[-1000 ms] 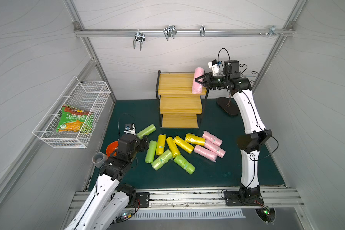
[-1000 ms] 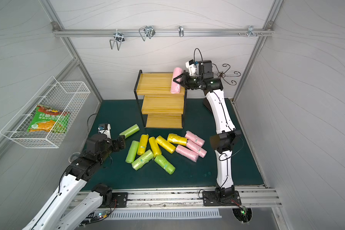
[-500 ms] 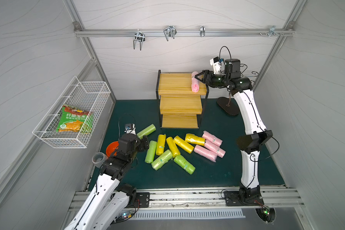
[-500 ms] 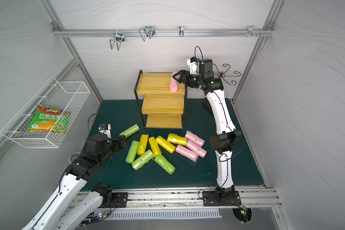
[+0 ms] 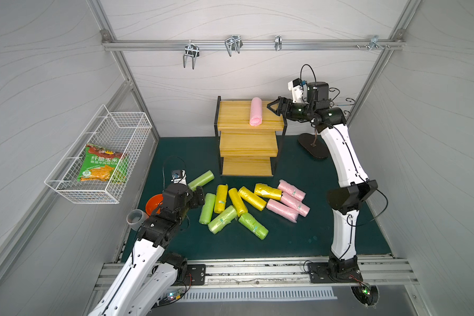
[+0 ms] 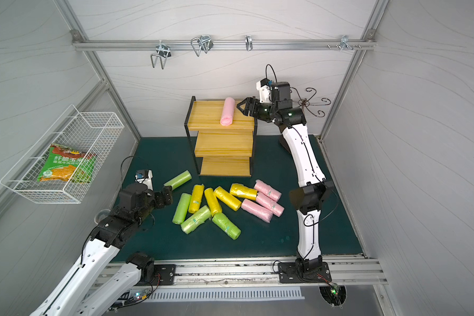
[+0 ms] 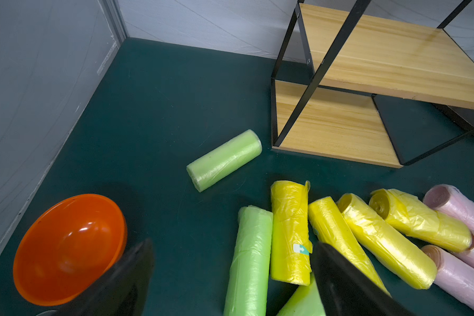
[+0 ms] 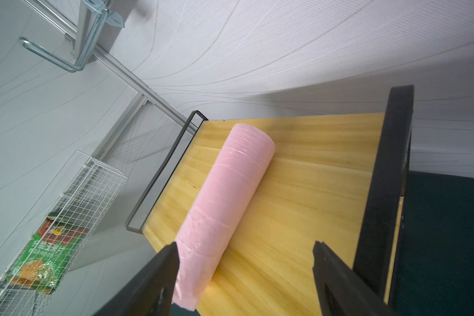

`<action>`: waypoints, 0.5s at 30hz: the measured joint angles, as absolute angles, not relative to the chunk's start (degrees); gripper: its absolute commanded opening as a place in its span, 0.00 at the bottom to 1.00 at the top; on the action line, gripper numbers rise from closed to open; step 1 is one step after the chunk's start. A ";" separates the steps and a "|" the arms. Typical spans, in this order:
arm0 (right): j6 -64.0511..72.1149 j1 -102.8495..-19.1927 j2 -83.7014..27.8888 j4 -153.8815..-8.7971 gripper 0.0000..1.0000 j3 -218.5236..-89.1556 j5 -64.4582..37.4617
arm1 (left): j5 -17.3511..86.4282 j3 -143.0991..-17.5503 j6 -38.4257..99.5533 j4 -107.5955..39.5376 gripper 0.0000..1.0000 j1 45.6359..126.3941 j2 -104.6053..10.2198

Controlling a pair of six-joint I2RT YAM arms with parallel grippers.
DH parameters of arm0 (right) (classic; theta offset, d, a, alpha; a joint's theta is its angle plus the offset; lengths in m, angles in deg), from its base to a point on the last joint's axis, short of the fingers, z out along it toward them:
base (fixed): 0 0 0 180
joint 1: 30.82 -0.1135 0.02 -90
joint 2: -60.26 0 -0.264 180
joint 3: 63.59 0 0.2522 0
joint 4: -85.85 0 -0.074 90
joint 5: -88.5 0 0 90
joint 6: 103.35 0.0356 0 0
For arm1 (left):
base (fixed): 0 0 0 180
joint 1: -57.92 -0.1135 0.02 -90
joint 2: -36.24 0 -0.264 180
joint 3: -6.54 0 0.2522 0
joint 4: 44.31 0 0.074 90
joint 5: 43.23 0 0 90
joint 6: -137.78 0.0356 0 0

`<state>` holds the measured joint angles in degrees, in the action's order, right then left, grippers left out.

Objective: Sort the rolls of trash bags by color and place them on the shelf
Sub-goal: Place the roll of trash bags on the shelf.

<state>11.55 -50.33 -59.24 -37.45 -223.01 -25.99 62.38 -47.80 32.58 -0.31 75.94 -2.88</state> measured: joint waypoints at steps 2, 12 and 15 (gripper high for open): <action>10.81 -50.30 -57.32 -37.56 0.82 -220.35 -25.51 | 62.41 -47.86 32.56 -0.29 0.96 75.96 -2.90; 24.12 -38.11 -41.15 -59.00 0.78 -190.43 -43.96 | 60.99 -50.64 31.45 0.15 0.99 75.98 -5.15; 38.48 -28.88 -38.74 -76.60 0.69 -176.98 -50.80 | 60.05 -51.27 30.96 0.15 0.99 75.98 -4.93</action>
<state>38.48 -28.88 -38.74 -76.60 -176.98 -50.80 60.05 -51.27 30.96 0.15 75.98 -4.93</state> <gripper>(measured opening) 0.709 0.989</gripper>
